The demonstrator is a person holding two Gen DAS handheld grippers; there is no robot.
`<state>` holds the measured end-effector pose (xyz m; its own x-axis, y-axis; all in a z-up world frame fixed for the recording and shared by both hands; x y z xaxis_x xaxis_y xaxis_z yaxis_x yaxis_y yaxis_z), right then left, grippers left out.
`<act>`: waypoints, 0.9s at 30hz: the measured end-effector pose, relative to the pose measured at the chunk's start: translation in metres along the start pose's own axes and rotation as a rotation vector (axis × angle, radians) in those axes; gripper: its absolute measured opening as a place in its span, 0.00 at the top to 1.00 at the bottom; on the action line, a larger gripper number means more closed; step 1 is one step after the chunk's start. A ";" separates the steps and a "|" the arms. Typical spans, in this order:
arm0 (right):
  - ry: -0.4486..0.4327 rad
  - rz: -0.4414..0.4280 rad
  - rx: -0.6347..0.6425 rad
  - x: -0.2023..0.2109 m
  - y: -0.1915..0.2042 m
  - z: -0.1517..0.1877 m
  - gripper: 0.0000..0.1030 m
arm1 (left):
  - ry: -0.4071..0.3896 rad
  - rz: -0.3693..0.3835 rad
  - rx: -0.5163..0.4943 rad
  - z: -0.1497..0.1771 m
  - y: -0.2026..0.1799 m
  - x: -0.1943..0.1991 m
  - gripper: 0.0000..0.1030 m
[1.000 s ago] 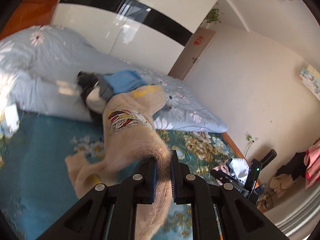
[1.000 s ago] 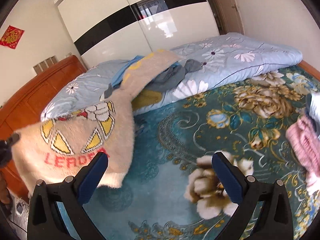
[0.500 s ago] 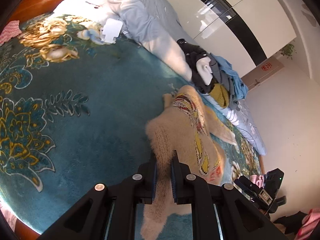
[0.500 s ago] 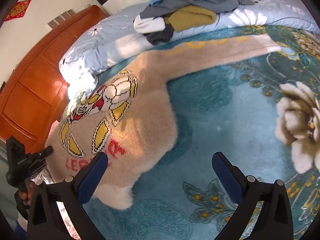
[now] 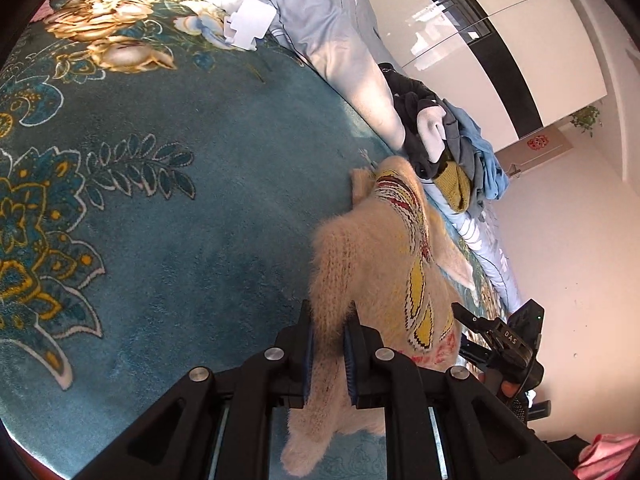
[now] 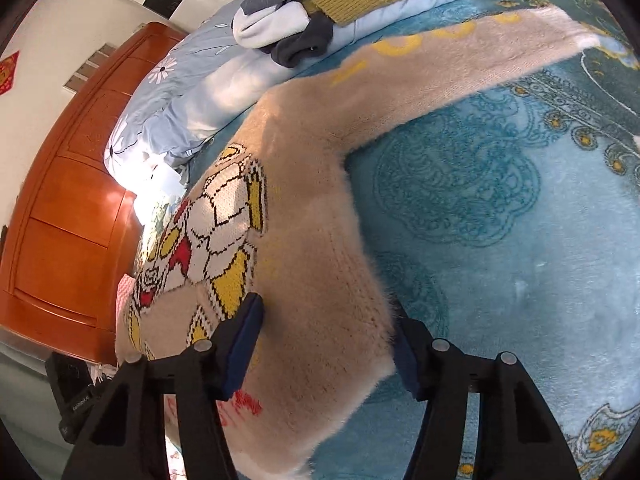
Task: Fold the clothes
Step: 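Lay the sweater on the rug with the left tool while the right tool grasps its body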
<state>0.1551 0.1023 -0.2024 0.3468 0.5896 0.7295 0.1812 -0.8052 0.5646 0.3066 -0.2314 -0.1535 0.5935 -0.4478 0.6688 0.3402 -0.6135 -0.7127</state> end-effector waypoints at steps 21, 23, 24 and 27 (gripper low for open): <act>-0.297 0.061 -0.175 0.236 -0.114 0.044 0.84 | 0.302 0.184 -0.274 0.111 -0.129 -0.071 0.85; -0.307 0.107 -0.226 0.251 -0.137 0.060 0.84 | 0.335 0.192 -0.292 0.120 -0.141 -0.079 0.85; -0.295 0.134 -0.239 0.252 -0.143 0.065 0.84 | 0.352 0.196 -0.301 0.125 -0.146 -0.083 0.85; -0.279 0.146 -0.274 0.248 -0.159 0.081 0.84 | 0.402 0.208 -0.328 0.140 -0.163 -0.096 0.78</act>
<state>0.2863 0.3712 -0.1427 0.5936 0.4003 0.6981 -0.1270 -0.8100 0.5725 0.2959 0.0027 -0.1310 0.2774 -0.7546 0.5947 -0.0374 -0.6270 -0.7781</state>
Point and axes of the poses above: each gripper's, at about its wrist camera, not at the fingertips, and x roughly against the way its jaws point, y to its left, z to its underside, the point moved 4 cm from there along -x, roughly the way its jaws point, and after that the axes turned 9 degrees about x, right-handed, at the moved point
